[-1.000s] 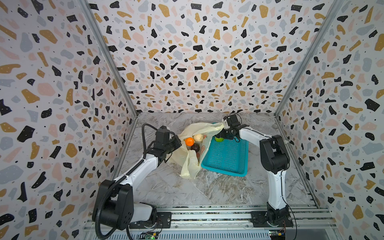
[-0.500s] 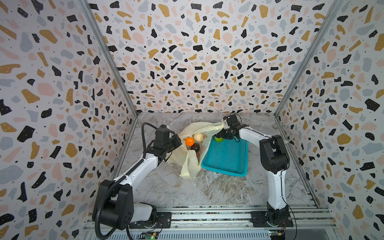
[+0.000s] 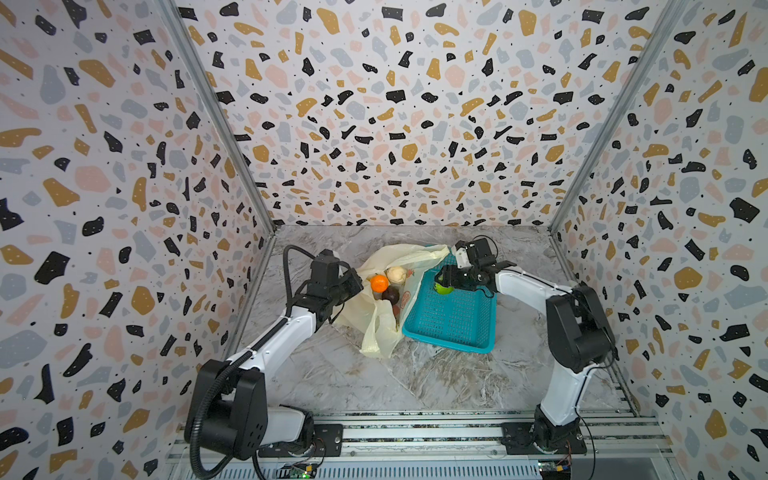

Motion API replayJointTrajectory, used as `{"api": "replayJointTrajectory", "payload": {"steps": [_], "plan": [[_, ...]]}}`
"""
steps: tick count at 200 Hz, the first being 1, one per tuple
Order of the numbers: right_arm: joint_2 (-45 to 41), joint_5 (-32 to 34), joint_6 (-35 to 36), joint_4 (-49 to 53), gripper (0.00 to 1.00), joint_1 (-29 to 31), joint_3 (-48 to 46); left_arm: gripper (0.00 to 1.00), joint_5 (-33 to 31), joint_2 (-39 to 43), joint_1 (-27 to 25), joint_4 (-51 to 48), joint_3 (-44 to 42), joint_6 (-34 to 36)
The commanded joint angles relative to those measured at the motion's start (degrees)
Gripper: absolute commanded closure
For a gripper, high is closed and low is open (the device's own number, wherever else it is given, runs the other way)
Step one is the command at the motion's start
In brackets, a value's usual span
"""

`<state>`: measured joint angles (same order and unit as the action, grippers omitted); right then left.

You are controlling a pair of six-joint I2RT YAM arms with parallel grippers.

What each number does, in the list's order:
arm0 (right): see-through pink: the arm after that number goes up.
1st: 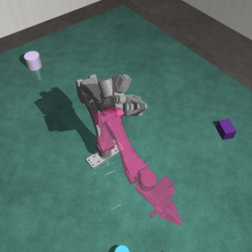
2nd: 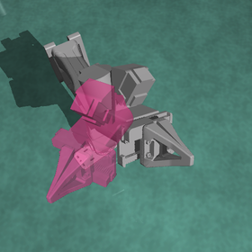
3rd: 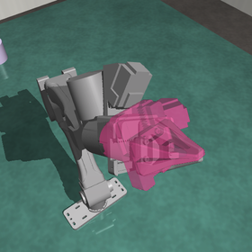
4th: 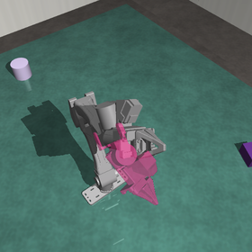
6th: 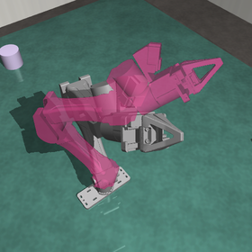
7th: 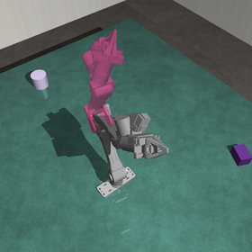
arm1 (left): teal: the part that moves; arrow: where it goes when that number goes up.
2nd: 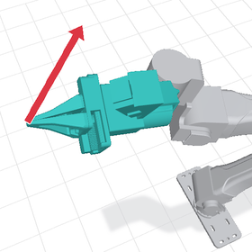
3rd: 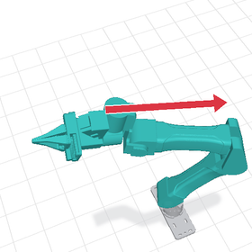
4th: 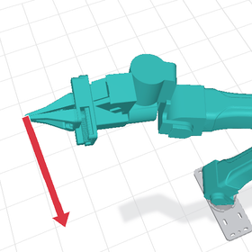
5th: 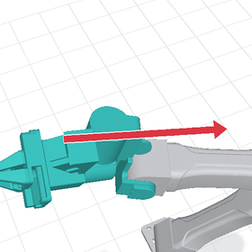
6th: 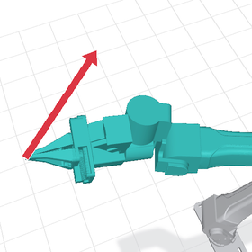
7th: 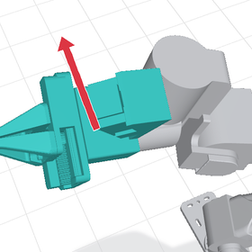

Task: Place the fruits into the plastic bag
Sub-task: 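Lower the right gripper into the basket and grasp the green custard apple, then carry the green custard apple into the bag and open the right gripper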

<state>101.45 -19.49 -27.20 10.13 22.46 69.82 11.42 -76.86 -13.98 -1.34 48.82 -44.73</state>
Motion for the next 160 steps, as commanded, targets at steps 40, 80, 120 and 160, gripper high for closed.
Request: {"api": "replayJointTrajectory", "payload": {"steps": [40, 80, 120, 160], "plan": [[-26.8, 15.1, -4.9, -17.1, 0.44, 10.7, -19.8, 1.00, -0.8, 0.7, 0.2, 1.9, 0.1, -0.3], [-26.2, 17.3, 0.6, -21.4, 0.43, 21.9, -16.3, 1.00, -0.3, 1.2, 0.1, 2.3, -0.2, -0.8], [-18.1, 15.8, 1.7, -19.1, 0.41, 23.7, -8.7, 1.00, 0.2, 0.9, 0.1, 2.4, 0.1, -0.8], [-5.9, 17.4, 1.3, -10.2, 0.37, 23.4, 4.7, 1.00, 0.1, 1.8, 0.1, 2.3, 0.6, -0.9]]}}
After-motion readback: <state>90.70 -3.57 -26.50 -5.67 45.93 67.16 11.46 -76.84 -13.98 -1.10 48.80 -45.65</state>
